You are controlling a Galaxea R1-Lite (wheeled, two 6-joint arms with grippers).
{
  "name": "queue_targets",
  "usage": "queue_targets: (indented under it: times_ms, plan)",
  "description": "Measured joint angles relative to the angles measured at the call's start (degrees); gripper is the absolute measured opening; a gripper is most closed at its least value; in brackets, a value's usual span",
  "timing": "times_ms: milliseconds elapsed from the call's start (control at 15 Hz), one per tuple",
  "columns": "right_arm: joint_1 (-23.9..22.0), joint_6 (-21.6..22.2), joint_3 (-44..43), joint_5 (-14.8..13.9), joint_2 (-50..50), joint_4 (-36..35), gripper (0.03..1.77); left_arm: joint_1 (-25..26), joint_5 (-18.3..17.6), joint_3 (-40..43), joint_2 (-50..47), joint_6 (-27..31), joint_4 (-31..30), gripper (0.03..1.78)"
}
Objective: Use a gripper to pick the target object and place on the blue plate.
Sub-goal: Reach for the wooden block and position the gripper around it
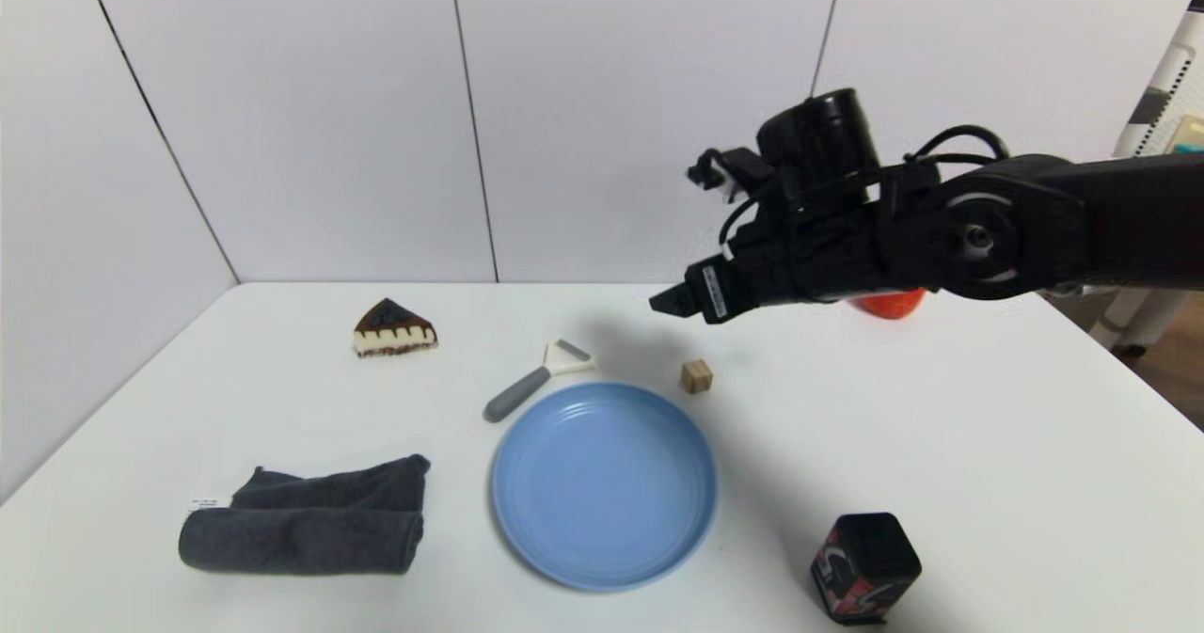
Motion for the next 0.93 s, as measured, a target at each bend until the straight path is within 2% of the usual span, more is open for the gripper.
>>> queue_targets:
  times_ms: [267, 467, 933]
  plan:
    - [0.2, 0.0, -2.9, -4.2, 4.5, 4.5, 1.70, 0.0, 0.0, 0.0, 0.0, 0.0, 0.0, 1.69]
    - [0.2, 0.1, -3.8, -4.7, 6.2, 9.0, 1.70, 0.0, 0.0, 0.0, 0.0, 0.0, 0.0, 1.69]
    - [0.1, 2.7, -4.4, -4.7, 9.7, 9.1, 1.70, 0.0, 0.0, 0.0, 0.0, 0.0, 0.0, 1.69]
